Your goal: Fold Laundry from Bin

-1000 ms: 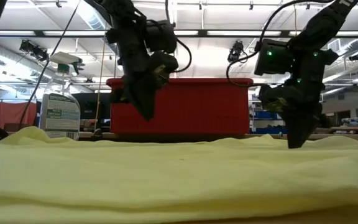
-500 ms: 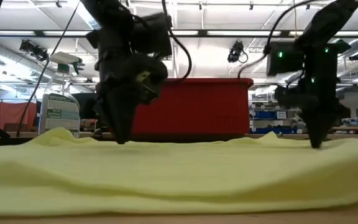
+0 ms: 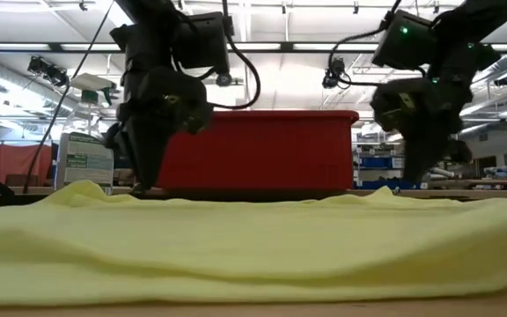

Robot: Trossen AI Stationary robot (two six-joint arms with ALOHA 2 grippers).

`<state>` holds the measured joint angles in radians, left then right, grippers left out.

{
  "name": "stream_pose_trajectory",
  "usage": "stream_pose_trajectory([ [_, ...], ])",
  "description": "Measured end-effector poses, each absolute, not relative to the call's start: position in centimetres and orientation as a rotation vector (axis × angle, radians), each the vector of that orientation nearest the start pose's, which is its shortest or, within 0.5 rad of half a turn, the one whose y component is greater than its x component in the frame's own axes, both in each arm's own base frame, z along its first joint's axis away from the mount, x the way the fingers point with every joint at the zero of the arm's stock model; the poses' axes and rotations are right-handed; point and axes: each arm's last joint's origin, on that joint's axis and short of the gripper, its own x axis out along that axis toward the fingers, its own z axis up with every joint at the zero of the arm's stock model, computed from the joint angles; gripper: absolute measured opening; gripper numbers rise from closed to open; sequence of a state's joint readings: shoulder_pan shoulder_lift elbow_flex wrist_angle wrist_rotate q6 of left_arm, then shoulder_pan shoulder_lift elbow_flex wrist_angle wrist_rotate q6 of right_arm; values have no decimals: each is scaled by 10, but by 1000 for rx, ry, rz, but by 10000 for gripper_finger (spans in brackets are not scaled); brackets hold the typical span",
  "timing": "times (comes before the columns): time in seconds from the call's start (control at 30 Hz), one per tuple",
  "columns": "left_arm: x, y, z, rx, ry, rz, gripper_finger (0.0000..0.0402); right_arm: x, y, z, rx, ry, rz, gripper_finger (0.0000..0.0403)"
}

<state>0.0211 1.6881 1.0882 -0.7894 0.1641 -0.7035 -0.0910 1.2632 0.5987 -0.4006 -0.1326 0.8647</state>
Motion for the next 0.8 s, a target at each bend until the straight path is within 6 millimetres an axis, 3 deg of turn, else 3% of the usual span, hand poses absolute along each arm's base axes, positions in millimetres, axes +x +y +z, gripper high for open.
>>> stream_pose_trajectory([
  [0.17, 289, 28, 199, -614, 1342, 394, 55, 237, -19, 170, 912, 848, -322, 18],
  [0.47, 230, 42, 173, -628, 1286, 298, 55, 245, -35, 174, 917, 725, -327, 58],
  [0.67, 207, 71, 179, -597, 1221, 340, 60, 239, -63, 174, 1000, 693, -417, 90],
  [0.8, 197, 98, 179, -553, 1190, 362, 98, 239, -87, 189, 1051, 639, -463, 106],
])
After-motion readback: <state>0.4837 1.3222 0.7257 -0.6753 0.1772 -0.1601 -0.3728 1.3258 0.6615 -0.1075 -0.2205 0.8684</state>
